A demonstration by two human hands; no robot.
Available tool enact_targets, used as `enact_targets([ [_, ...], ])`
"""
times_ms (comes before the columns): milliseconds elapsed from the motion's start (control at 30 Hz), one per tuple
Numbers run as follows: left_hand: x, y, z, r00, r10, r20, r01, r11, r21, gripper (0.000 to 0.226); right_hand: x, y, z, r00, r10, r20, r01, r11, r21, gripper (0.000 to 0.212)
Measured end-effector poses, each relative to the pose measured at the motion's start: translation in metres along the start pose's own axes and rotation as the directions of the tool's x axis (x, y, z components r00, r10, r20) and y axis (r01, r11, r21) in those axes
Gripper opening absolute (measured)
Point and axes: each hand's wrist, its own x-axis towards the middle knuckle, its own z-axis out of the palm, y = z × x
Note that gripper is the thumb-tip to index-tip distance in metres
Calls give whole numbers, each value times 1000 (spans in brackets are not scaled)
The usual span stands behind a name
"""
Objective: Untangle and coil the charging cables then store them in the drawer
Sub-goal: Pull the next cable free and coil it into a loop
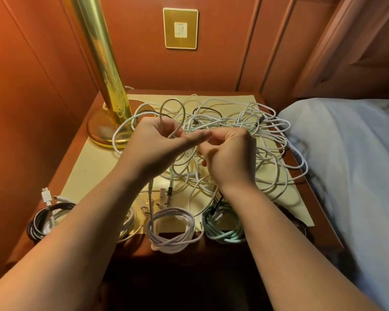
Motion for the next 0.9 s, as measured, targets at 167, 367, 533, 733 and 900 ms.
enact_targets([
  [167, 0, 0, 5, 997, 50, 62, -63, 972, 228, 33, -3, -2, -2, 999, -41, -23, 41, 999, -29, 16],
  [367, 0, 6, -3, 994, 15, 104, -35, 980, 196, 30, -4, -7, -2, 999, -55, -2, 54, 994, -92, 11],
  [533, -9, 19, -11, 947, 91, 307, -45, 987, -156, 32, -1, -4, -6, 1000, 24, 6, -23, 992, -127, 16],
  [733, -11, 12, -22, 949, 84, 303, 26, 939, -343, 33, 3, 0, -8, 999, 32, 2, -31, 987, -159, 18],
  [900, -7, -11, -7, 980, 198, -31, -195, 977, 84, 29, 2, 0, -6, 1000, 15, -24, -18, 991, -134, 23],
])
